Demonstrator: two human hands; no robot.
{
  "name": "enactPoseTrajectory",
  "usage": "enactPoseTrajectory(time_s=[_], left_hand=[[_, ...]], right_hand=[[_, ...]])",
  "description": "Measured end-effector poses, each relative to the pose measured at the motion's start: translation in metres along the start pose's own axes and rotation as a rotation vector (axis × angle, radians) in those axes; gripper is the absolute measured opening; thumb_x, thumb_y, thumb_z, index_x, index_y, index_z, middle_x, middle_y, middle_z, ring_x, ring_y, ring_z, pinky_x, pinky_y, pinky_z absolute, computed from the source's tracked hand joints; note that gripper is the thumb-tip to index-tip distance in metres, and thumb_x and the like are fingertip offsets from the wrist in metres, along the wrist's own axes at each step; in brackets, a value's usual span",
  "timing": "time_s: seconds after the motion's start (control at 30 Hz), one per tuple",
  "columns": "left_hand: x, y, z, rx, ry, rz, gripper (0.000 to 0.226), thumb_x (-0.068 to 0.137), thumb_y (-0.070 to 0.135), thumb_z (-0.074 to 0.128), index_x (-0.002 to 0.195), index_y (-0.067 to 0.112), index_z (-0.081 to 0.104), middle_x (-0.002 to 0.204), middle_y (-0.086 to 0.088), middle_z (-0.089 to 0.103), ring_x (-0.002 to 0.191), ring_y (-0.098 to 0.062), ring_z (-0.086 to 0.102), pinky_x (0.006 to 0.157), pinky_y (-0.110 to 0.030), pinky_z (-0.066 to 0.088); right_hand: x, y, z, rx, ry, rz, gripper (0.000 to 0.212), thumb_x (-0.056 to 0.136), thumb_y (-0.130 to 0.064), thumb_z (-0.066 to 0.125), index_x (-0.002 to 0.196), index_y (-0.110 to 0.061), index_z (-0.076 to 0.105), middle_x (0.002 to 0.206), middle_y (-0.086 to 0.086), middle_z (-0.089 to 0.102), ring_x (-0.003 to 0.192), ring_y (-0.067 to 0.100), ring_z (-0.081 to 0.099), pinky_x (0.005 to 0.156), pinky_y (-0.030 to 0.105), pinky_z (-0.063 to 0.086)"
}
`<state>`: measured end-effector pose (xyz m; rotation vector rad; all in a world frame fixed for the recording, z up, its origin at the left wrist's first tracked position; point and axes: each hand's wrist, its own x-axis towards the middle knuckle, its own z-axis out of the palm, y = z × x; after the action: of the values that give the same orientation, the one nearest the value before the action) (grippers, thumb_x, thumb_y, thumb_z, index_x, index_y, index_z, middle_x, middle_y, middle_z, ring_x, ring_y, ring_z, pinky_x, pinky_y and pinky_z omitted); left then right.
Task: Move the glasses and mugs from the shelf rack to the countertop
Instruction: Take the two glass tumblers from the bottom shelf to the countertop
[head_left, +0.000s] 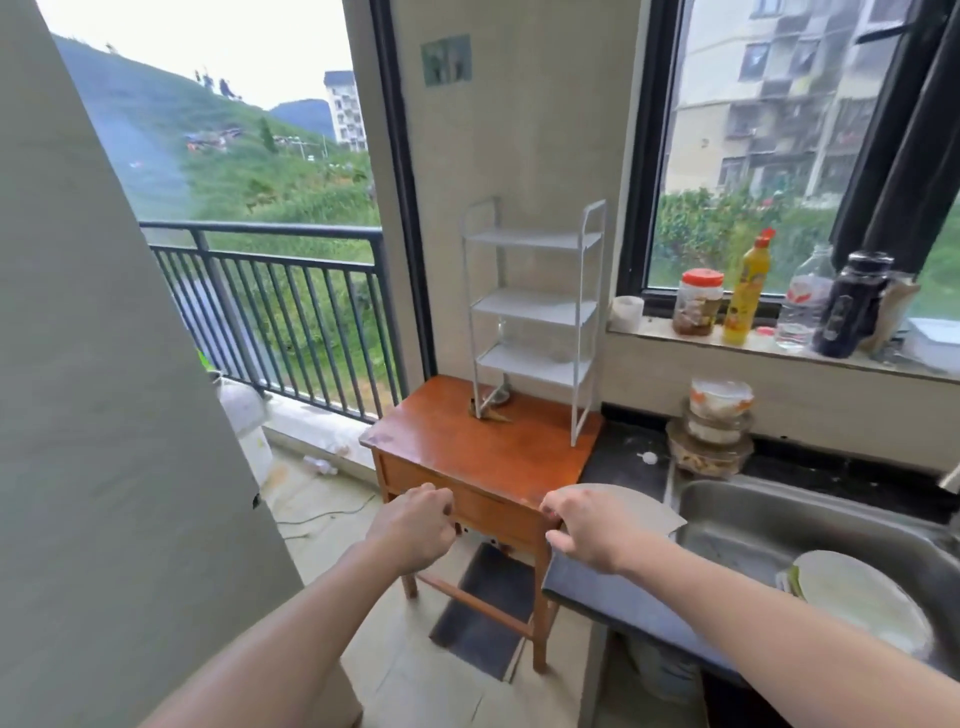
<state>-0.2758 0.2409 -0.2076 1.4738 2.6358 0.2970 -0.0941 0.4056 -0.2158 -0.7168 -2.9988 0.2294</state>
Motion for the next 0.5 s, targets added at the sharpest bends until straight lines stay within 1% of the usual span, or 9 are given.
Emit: enactPoseTrajectory(time_s=[0.07,0.1,0.23,0.3,0.43,0.5], left_hand=[[0.032,-0.01,-0.004,-0.055,0.039,-0.012,0.025,0.085,0.029,0.05,0.106,0.021,0.06,0.107,-0.001,0.06,0.101,-0.022,0.057,0.076,-0.032,0.042],[0.046,-0.015,-0.004,-0.078,0.04,-0.02,0.024,0.084,0.029,0.05,0.104,0.022,0.06,0.106,0.0,0.061,0.101,-0.022,0.057,0.076,-0.032,0.042],[0.099,-0.039,0.005,-0.119,0.005,-0.024,0.018,0.081,0.029,0.052,0.096,0.024,0.059,0.094,0.004,0.059,0.087,-0.018,0.055,0.07,-0.03,0.043],[0.13,-0.053,0.007,-0.132,0.001,-0.016,0.019,0.08,0.029,0.051,0.096,0.024,0.059,0.09,0.005,0.058,0.083,-0.017,0.054,0.067,-0.03,0.042],[0.202,-0.079,0.006,-0.133,-0.023,0.045,0.017,0.084,0.031,0.054,0.1,0.025,0.059,0.092,0.005,0.057,0.081,-0.016,0.053,0.062,-0.028,0.04],[0.239,-0.094,0.004,-0.144,-0.024,0.087,0.018,0.085,0.032,0.051,0.1,0.026,0.058,0.095,0.005,0.059,0.082,-0.016,0.053,0.063,-0.029,0.042]], right_hand=[[0.04,0.011,-0.005,0.001,-0.02,0.014,0.038,0.093,-0.04,0.052,0.128,-0.025,0.056,0.121,0.001,0.065,0.105,0.024,0.065,0.086,0.036,0.051],[0.057,0.014,-0.005,0.002,-0.026,0.02,0.039,0.094,-0.039,0.053,0.13,-0.024,0.055,0.123,0.002,0.065,0.107,0.025,0.064,0.089,0.037,0.051],[0.115,0.024,0.005,0.002,-0.029,0.04,0.042,0.093,-0.039,0.054,0.132,-0.023,0.054,0.127,0.003,0.065,0.111,0.026,0.064,0.092,0.037,0.05],[0.143,0.029,0.011,0.002,-0.014,0.059,0.042,0.093,-0.039,0.054,0.132,-0.023,0.054,0.128,0.003,0.065,0.112,0.025,0.063,0.093,0.037,0.05],[0.205,0.043,0.021,0.022,0.049,0.138,0.043,0.094,-0.036,0.057,0.135,-0.022,0.051,0.129,0.002,0.064,0.112,0.024,0.064,0.094,0.038,0.053],[0.24,0.051,0.024,0.023,0.087,0.196,0.045,0.094,-0.036,0.056,0.136,-0.021,0.05,0.128,0.003,0.065,0.111,0.025,0.064,0.093,0.039,0.052]])
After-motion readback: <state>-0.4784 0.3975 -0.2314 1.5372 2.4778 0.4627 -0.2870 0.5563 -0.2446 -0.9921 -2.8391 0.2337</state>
